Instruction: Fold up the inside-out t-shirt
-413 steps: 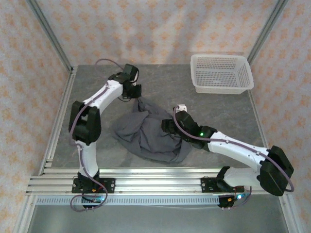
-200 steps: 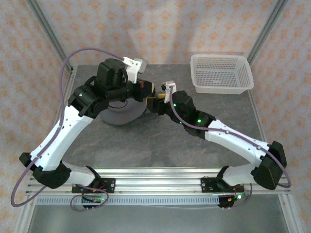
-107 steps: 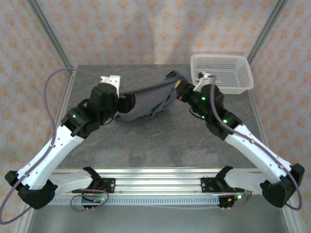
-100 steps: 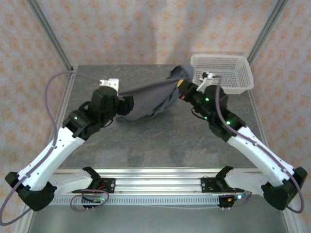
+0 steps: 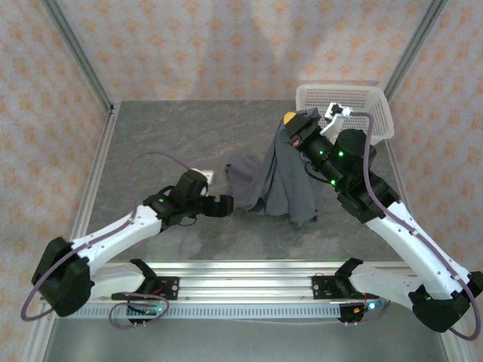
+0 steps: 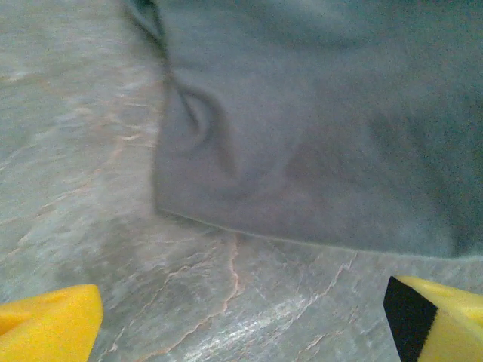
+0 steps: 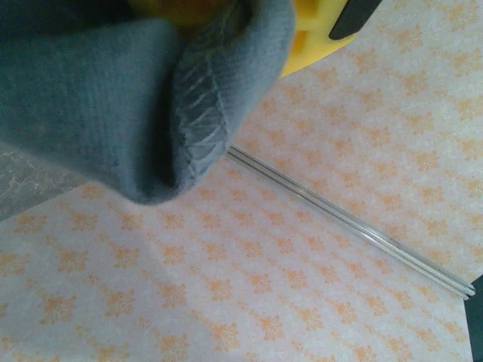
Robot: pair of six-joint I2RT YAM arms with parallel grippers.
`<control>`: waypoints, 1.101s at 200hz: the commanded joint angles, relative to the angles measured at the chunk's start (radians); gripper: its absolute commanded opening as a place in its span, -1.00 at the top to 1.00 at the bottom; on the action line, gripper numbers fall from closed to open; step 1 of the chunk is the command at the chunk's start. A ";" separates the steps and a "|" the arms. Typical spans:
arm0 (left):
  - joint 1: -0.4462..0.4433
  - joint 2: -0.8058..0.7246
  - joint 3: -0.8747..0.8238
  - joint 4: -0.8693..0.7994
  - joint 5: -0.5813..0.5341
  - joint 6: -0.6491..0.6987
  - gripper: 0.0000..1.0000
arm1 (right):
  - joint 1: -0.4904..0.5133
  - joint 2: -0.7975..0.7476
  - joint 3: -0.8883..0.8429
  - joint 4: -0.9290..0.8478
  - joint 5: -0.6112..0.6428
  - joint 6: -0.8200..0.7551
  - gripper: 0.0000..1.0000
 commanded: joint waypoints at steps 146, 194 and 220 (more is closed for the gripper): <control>0.126 0.016 0.413 -0.179 0.370 0.049 1.00 | -0.254 -0.030 -0.040 -0.417 0.202 -0.085 1.00; 0.127 -0.029 0.570 -0.320 0.465 0.031 1.00 | -0.271 0.094 -0.198 -0.418 0.146 -0.112 0.76; 0.127 -0.019 0.585 -0.330 0.454 0.017 1.00 | -0.251 0.009 -0.188 -0.421 0.046 -0.211 -0.02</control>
